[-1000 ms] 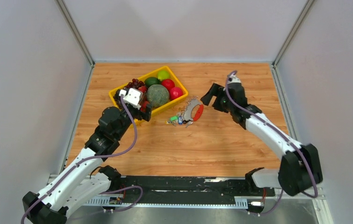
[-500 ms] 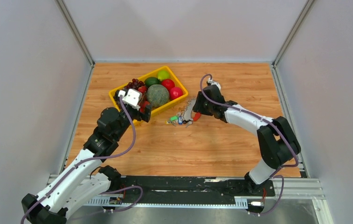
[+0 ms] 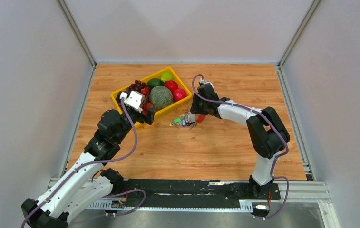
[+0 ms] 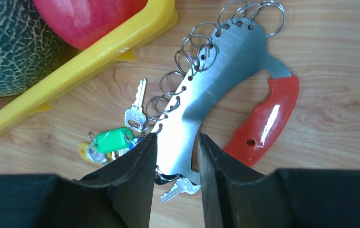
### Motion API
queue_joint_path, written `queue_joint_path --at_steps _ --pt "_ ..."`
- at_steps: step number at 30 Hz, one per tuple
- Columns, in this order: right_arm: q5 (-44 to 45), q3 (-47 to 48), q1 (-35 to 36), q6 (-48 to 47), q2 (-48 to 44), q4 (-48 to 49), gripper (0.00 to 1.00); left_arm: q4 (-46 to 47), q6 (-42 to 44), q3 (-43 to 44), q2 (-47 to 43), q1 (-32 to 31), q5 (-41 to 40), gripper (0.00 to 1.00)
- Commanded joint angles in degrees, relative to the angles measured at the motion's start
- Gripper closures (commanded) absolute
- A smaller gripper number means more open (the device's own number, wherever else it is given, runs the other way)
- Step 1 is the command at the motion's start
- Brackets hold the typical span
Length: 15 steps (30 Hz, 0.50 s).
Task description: Remove the keys from the keyring
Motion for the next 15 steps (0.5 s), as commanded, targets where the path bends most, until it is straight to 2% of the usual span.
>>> queue_joint_path --at_steps 1,10,15 --pt "5.4 5.0 3.0 -6.9 2.7 1.5 0.59 0.6 0.2 2.6 -0.6 0.3 1.4 0.00" --pt "8.7 8.8 5.7 -15.4 7.7 0.8 0.58 0.7 0.3 2.5 -0.3 0.3 2.0 0.00" --pt "10.0 11.3 6.2 -16.1 11.0 0.2 0.58 0.7 0.6 2.4 -0.3 0.3 1.9 0.00"
